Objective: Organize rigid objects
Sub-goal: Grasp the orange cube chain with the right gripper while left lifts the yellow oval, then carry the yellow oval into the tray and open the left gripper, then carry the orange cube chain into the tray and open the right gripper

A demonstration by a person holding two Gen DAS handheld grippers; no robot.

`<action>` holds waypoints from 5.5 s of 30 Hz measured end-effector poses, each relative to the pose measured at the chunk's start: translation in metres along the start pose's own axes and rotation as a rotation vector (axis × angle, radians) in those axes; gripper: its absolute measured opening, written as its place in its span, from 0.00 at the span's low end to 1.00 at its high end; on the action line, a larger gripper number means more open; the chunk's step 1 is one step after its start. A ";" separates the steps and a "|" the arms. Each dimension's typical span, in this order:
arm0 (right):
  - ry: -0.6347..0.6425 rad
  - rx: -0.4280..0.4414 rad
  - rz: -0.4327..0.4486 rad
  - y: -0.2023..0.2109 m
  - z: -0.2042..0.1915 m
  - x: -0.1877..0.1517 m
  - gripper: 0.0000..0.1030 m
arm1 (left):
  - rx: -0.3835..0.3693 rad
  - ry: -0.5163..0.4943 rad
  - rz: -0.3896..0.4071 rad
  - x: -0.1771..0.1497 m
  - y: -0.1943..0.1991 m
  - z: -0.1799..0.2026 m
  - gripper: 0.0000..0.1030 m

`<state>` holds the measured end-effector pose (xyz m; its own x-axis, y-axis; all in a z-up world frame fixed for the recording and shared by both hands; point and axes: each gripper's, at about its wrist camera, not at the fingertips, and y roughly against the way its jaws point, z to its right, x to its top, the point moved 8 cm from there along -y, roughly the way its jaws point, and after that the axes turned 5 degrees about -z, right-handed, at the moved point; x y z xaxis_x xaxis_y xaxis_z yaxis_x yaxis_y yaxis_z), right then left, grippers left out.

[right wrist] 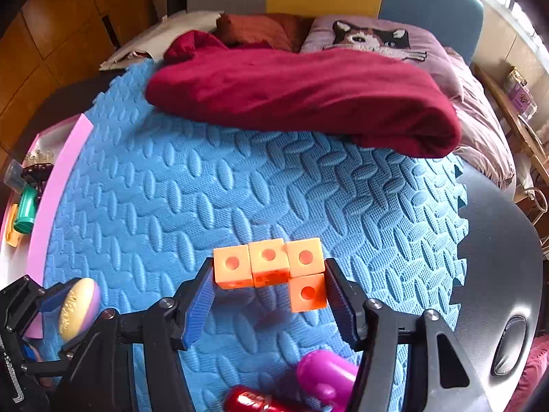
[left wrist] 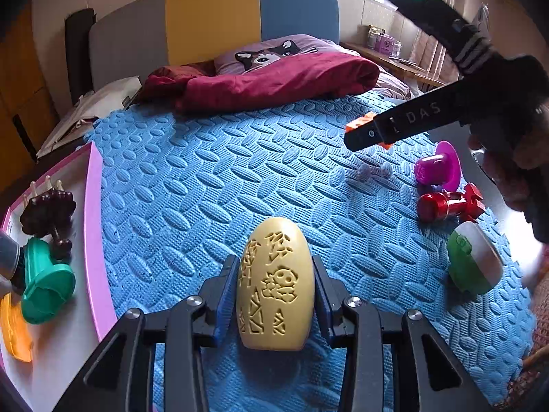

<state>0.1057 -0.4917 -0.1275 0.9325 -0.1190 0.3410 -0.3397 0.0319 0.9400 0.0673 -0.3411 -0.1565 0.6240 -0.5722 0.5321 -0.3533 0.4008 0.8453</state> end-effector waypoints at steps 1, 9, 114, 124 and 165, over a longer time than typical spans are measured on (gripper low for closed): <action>0.004 0.007 0.013 0.004 -0.006 -0.001 0.60 | -0.007 0.011 -0.006 -0.001 0.002 -0.001 0.40; -0.023 0.049 -0.028 -0.008 -0.053 -0.024 0.60 | 0.013 0.042 0.027 -0.014 0.045 -0.011 0.40; -0.137 -0.088 0.234 -0.005 -0.072 -0.052 0.60 | 0.243 0.521 0.159 -0.115 0.180 -0.204 0.76; -0.145 -0.013 0.272 0.023 -0.099 -0.048 0.59 | 0.316 0.588 0.162 -0.145 0.189 -0.239 0.75; 0.279 0.250 0.130 -0.016 -0.344 -0.007 0.60 | 0.335 0.614 0.127 -0.155 0.185 -0.250 0.78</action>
<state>0.1470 -0.1495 -0.1416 0.8657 0.1459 0.4789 -0.4441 -0.2180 0.8691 0.0795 0.0010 -0.0952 0.8091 0.0108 0.5875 -0.5830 0.1401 0.8003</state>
